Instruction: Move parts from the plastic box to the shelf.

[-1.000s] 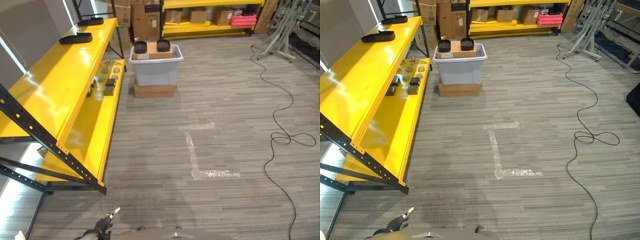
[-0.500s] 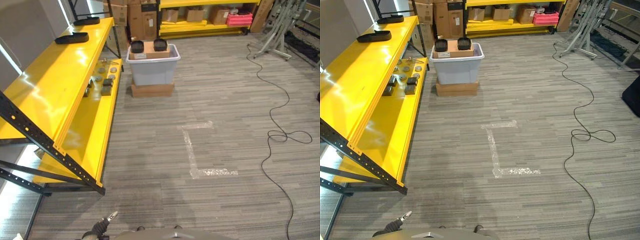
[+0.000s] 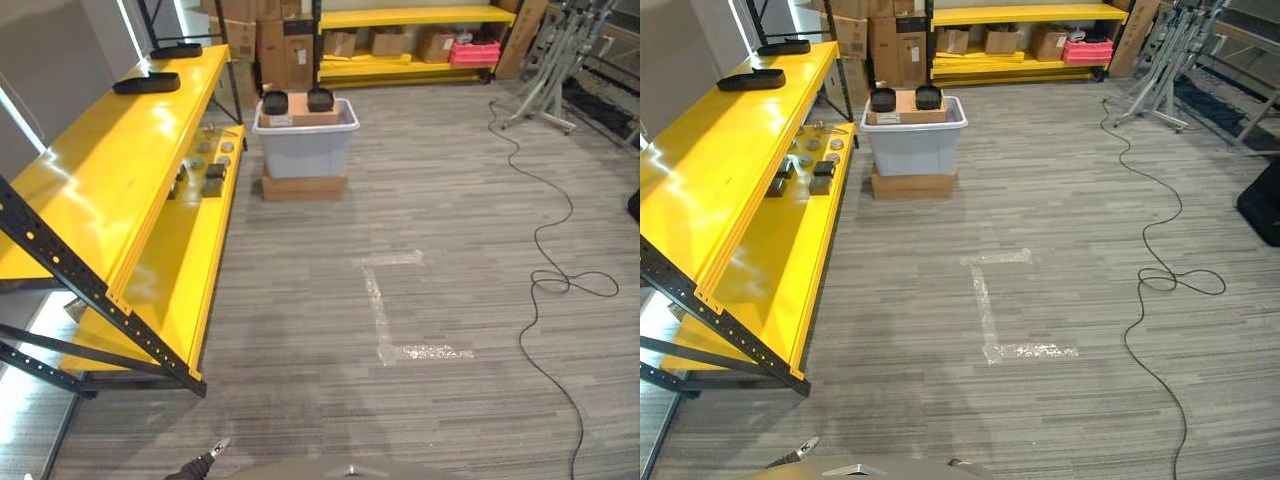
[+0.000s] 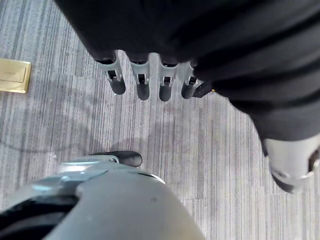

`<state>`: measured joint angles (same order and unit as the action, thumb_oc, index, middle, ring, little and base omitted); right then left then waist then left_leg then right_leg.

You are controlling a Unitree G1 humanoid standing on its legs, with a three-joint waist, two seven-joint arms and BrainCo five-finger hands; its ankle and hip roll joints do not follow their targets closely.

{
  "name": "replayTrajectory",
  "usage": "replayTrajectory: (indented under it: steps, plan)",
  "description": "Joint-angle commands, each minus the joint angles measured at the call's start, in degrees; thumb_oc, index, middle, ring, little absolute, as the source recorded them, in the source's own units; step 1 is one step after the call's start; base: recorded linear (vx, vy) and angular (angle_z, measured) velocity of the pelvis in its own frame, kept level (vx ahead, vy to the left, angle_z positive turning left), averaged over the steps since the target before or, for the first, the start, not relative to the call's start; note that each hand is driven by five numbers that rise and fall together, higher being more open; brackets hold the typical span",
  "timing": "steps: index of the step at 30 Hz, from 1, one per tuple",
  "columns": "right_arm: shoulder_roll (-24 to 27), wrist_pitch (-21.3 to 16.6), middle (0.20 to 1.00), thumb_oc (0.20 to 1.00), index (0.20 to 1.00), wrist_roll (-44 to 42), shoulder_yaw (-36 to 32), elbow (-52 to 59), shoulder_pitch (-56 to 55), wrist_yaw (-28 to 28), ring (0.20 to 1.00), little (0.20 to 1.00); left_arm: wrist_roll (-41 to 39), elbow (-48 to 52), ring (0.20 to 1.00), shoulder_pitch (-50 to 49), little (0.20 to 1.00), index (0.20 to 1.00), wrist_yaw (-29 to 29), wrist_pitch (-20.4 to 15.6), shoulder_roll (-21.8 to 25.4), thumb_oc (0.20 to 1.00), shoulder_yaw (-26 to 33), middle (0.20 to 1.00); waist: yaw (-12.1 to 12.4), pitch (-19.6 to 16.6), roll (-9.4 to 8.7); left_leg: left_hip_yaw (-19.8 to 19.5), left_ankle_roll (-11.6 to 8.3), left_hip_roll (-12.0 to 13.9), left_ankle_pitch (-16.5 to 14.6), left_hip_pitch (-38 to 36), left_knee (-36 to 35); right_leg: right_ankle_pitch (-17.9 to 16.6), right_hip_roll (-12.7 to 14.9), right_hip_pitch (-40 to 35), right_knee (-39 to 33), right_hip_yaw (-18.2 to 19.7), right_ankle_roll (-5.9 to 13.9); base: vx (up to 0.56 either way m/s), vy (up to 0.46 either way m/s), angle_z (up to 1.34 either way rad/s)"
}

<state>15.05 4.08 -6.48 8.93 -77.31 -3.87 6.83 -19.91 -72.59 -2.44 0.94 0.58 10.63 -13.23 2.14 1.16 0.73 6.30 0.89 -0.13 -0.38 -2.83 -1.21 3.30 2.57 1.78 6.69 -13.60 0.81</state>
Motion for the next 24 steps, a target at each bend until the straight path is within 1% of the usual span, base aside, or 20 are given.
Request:
replayTrajectory:
  steps: [1, 8, 18, 22, 23, 24]
  plan:
    - [-0.71, 0.26, 1.000, 1.000, 1.000, 0.99, 2.42, -1.92, 1.61, 2.66, 1.000, 1.000, 1.93, -1.68, 1.000, 1.56, 1.000, 1.000, -0.11, 0.00, 0.93, 1.000, 3.52, 1.000, 0.14, -0.86, -1.69, 3.24, -2.28, 0.29, -1.82, -0.38, -1.50, -5.42, 2.95, -5.84, -11.07, 0.97, 7.07, 0.00, 0.000, 0.00]
    - [-0.88, 1.67, 1.000, 1.000, 1.000, 0.49, 3.51, -0.07, 1.64, 1.89, 1.000, 1.000, 2.25, -1.50, 1.000, 1.34, 1.000, 1.000, -0.50, -0.05, 1.51, 1.000, 4.17, 1.000, 0.16, -0.33, -1.53, 3.19, -2.03, -0.01, -1.83, -0.07, -1.25, -5.30, 3.26, -5.70, -10.77, 1.22, 6.95, 0.00, 0.005, 0.00]
    - [-1.51, 2.51, 1.000, 1.000, 1.000, -0.86, 2.98, -0.41, 1.73, 3.55, 1.000, 1.000, 2.25, -1.46, 1.000, 1.19, 1.000, 1.000, -0.38, -0.87, 1.22, 1.000, 4.37, 1.000, 0.81, -0.31, -1.14, 2.18, -1.64, -0.73, -1.85, -0.13, -1.35, -5.10, 3.81, -5.96, -10.31, 0.71, 7.08, 0.01, 0.018, 0.00]
    - [-1.55, 1.01, 1.000, 1.000, 1.000, -2.88, 2.56, -0.55, 1.79, 4.21, 1.000, 1.000, 2.25, -1.31, 1.000, 1.42, 1.000, 1.000, -0.11, -2.08, 1.13, 1.000, 4.23, 1.000, 1.00, -0.29, -1.07, 1.94, -1.51, -0.92, -1.81, 0.05, -1.18, -5.12, 4.02, -5.84, -10.01, 0.64, 7.13, 0.01, 0.007, 0.00]
    - [-1.48, -1.05, 1.000, 1.000, 1.000, -3.62, 2.33, -0.49, 1.82, 4.32, 1.000, 1.000, 2.15, -1.29, 1.000, 1.61, 1.000, 1.000, 0.42, -3.09, 1.06, 1.000, 4.31, 1.000, 1.04, -0.31, -1.08, 1.85, -1.43, -1.04, -1.87, 0.05, -1.10, -5.11, 4.08, -5.87, -9.97, 0.68, 7.12, 0.03, 0.028, 0.01]
    - [-1.44, -1.65, 1.000, 1.000, 1.000, -4.22, 2.19, -0.24, 1.85, 4.37, 1.000, 1.000, 1.61, -1.23, 1.000, 1.67, 1.000, 1.000, 0.43, -3.55, 1.07, 1.000, 4.37, 1.000, 1.04, -0.34, -1.07, 1.80, -1.41, -1.09, -1.88, 0.03, -1.05, -5.14, 4.12, -5.86, -9.92, 0.72, 7.15, 0.04, 0.033, 0.01]
